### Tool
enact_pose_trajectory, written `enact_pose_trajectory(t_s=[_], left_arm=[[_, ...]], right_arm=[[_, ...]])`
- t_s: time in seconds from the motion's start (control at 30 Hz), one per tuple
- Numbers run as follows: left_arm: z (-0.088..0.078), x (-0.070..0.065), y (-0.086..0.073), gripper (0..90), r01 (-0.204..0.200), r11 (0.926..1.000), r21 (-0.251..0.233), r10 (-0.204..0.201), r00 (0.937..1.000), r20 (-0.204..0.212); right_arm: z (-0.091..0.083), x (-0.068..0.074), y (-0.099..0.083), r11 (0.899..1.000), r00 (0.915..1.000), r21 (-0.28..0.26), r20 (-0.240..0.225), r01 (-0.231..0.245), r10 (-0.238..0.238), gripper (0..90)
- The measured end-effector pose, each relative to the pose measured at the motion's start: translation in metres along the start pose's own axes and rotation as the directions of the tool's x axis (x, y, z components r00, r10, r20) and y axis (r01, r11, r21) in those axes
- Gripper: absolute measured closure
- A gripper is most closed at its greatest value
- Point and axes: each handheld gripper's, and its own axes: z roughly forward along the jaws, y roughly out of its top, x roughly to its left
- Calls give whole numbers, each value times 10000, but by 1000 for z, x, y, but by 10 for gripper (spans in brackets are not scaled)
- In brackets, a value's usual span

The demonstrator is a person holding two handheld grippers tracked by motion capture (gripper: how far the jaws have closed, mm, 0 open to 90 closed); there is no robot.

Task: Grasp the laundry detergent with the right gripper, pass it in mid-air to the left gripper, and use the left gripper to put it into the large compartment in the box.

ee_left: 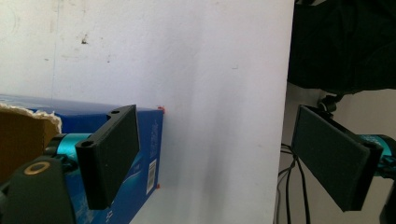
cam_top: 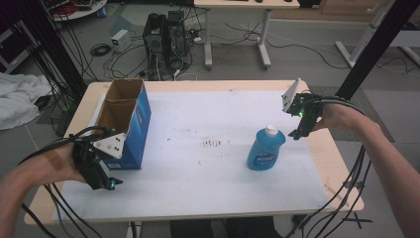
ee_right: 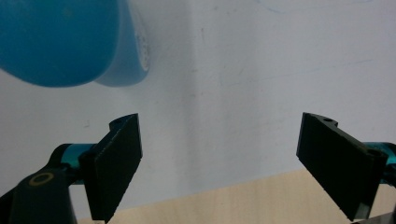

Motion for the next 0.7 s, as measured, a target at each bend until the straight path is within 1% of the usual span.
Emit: enact_pose_trajectory(t_s=[0.03,0.07,0.17,0.2,0.23,0.27,0.3,0.37,0.4,0.43,0.47,0.5,0.53,0.57,0.6,0.63,0.7], left_arm=[[0,0,0,155,0,10000,0,0,10000,0],[0,0,0,155,19,10000,-22,-19,10000,22],[0,0,0,155,19,10000,-22,-19,10000,22],[1,-1,1,155,82,9999,-71,-81,10000,25],[1,-1,1,155,82,9999,-71,-81,10000,25],[1,0,0,155,13,10000,-19,-13,10000,23],[1,0,0,155,13,10000,-19,-13,10000,23],[1,-1,0,155,93,9999,-58,-93,10000,8],[2,-1,-1,155,108,9999,-77,-108,9999,16],[2,0,-1,155,59,10000,-53,-59,10000,11],[2,0,-1,155,111,9999,-58,-111,9999,8],[2,0,-2,155,126,9999,-92,-126,9999,6],[2,0,-2,155,109,9999,-88,-109,9999,4],[3,0,-2,155,108,9999,-91,-108,9999,-1],[3,0,-3,155,132,9999,-103,-132,9999,16],[3,0,-3,155,120,9999,-95,-120,9999,15],[3,0,-3,155,82,9999,-84,-82,10000,11]], right_arm=[[0,0,0,10000,10000,0,0,0,0,133],[2,2,-2,9997,9996,5,-122,236,-236,133],[2,4,-3,9998,9997,71,-169,173,-172,133],[3,9,-3,9995,9992,135,-290,270,-266,133],[3,9,-3,9995,9992,135,-290,270,-266,133],[4,14,-2,9994,9991,109,-290,324,-321,133],[4,14,-2,9994,9991,109,-290,324,-321,133],[4,17,-2,9995,9990,31,-316,321,-320,133],[5,19,-1,9993,9985,-77,-399,375,-378,133],[6,23,-1,9990,9980,-286,-531,334,-349,133],[7,25,-1,9988,9976,-439,-653,195,-223,133],[10,27,-1,9967,9962,-765,-807,262,-324,133],[10,27,-1,9967,9962,-765,-807,262,-324,133],[11,28,-1,9955,9965,-925,-788,215,-288,133],[13,29,-2,9932,9965,-1152,-801,157,-251,133],[15,30,-2,9892,9955,-1454,-901,176,-310,134],[19,33,-3,9856,9939,-1687,-1048,152,-333,133]])
